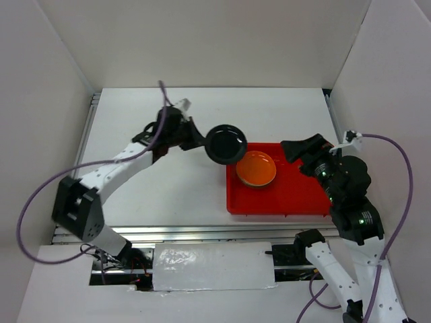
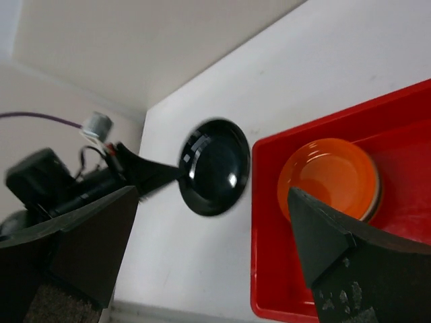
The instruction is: Place the plates into the plastic bin on the countertop
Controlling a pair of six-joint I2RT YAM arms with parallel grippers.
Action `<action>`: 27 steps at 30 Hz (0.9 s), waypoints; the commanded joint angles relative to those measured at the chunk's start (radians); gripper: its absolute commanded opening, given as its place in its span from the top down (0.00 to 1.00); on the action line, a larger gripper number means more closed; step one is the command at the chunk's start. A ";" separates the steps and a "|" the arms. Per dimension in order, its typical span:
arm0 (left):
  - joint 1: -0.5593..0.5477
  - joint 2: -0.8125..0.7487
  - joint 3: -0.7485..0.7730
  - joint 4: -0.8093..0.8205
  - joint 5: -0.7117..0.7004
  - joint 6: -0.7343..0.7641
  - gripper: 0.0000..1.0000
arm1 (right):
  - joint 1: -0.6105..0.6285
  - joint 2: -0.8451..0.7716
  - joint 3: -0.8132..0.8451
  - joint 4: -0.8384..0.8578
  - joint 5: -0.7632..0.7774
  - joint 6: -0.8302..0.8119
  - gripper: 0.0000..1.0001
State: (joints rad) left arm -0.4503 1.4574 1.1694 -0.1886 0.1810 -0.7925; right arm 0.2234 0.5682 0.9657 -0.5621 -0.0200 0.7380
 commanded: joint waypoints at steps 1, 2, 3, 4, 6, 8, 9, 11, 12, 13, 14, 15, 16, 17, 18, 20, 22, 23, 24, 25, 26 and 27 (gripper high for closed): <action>-0.097 0.170 0.157 0.021 0.051 0.027 1.00 | -0.006 -0.028 0.132 -0.115 0.295 0.028 0.00; -0.112 0.210 0.186 0.026 0.052 0.024 1.00 | -0.007 -0.024 0.133 -0.116 0.296 0.020 0.00; -0.140 0.284 0.243 0.028 0.040 0.019 1.00 | -0.006 -0.024 0.166 -0.154 0.339 0.011 0.00; -0.152 0.322 0.274 0.017 0.029 0.018 1.00 | -0.004 -0.013 0.182 -0.169 0.350 -0.003 0.00; -0.178 0.409 0.338 0.003 0.017 0.013 1.00 | -0.006 -0.002 0.218 -0.209 0.359 -0.040 0.00; -0.194 0.454 0.367 0.003 0.015 0.010 1.00 | -0.006 0.001 0.225 -0.219 0.341 -0.087 0.00; -0.208 0.475 0.395 0.000 0.012 0.010 1.00 | -0.006 -0.002 0.217 -0.211 0.301 -0.106 0.00; -0.217 0.475 0.423 0.000 0.008 0.004 1.00 | -0.006 -0.007 0.205 -0.200 0.270 -0.138 0.00; -0.217 0.475 0.447 -0.020 0.000 0.001 1.00 | -0.004 -0.005 0.202 -0.199 0.253 -0.147 0.00; -0.238 0.565 0.457 -0.025 -0.014 0.003 0.81 | -0.007 -0.001 0.199 -0.199 0.229 -0.156 0.00; -0.249 0.580 0.479 -0.060 -0.024 -0.001 0.68 | -0.004 0.002 0.197 -0.199 0.218 -0.161 0.00; -0.254 0.577 0.486 -0.077 -0.038 0.004 0.57 | -0.007 0.004 0.196 -0.200 0.210 -0.163 0.00; -0.263 0.568 0.486 -0.083 -0.052 0.010 0.31 | -0.007 0.004 0.194 -0.197 0.200 -0.169 0.00; -0.286 0.526 0.474 -0.089 -0.099 0.027 0.08 | -0.006 0.005 0.196 -0.193 0.193 -0.175 0.00; -0.298 0.500 0.467 -0.094 -0.127 0.038 0.01 | -0.004 0.006 0.197 -0.191 0.187 -0.181 0.00; -0.324 0.415 0.463 -0.115 -0.176 0.070 0.01 | -0.006 0.028 0.212 -0.191 0.160 -0.215 0.00; -0.332 0.361 0.475 -0.196 -0.254 0.091 0.01 | -0.004 0.067 0.231 -0.206 0.143 -0.258 0.00; -0.338 0.312 0.492 -0.239 -0.355 0.111 0.01 | -0.004 0.084 0.252 -0.232 0.146 -0.270 0.00; -0.337 0.292 0.503 -0.289 -0.418 0.119 0.01 | -0.002 0.097 0.260 -0.243 0.152 -0.296 0.00; -0.335 0.270 0.515 -0.405 -0.487 0.125 0.01 | 0.016 0.099 0.271 -0.251 0.164 -0.302 0.00; -0.321 0.235 0.532 -0.463 -0.550 0.137 0.01 | 0.033 0.099 0.277 -0.265 0.202 -0.310 0.00; -0.309 0.219 0.532 -0.516 -0.668 0.138 0.01 | 0.053 0.096 0.286 -0.274 0.218 -0.322 0.00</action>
State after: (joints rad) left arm -0.8009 1.7927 1.6413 -0.5053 -0.1680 -0.7059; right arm 0.2405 0.6632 1.1954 -0.7803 0.1604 0.4870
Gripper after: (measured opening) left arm 0.993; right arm 0.998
